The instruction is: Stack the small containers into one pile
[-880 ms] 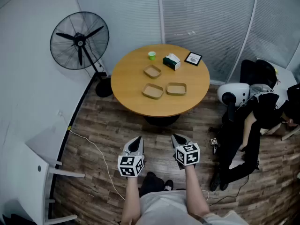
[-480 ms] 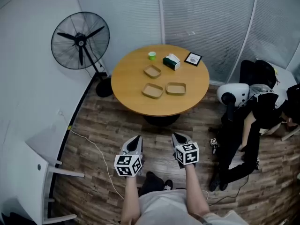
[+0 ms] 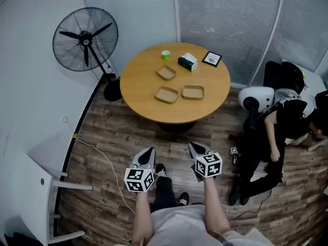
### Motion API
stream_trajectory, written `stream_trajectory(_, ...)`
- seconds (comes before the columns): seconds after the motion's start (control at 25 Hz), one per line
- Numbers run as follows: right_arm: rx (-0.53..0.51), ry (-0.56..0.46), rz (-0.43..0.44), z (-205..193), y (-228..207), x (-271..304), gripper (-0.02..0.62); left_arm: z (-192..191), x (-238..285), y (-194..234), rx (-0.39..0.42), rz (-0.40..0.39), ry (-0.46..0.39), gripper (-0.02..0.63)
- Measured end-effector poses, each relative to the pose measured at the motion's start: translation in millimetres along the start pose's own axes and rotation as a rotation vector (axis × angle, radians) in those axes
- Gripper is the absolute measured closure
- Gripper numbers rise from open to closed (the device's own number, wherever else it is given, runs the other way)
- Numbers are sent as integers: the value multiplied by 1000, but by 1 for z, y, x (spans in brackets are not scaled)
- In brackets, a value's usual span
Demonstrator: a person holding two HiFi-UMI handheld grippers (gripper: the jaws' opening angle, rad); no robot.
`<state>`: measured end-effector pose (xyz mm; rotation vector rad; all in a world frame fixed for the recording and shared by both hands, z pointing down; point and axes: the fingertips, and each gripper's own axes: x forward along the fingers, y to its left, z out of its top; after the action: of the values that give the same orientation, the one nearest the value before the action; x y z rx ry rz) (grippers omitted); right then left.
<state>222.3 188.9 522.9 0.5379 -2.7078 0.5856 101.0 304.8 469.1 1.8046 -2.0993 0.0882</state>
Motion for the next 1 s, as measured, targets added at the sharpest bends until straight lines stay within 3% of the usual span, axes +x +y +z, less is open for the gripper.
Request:
stream_trajectory(0.36, 0, 17, -28, 20, -26, 58, 595, 12, 58, 48, -13, -24, 20, 601)
stream_trajectory(1.0, 101, 16, -190, 98, -114, 207, 595, 91, 249, 161, -14, -168, 72, 601)
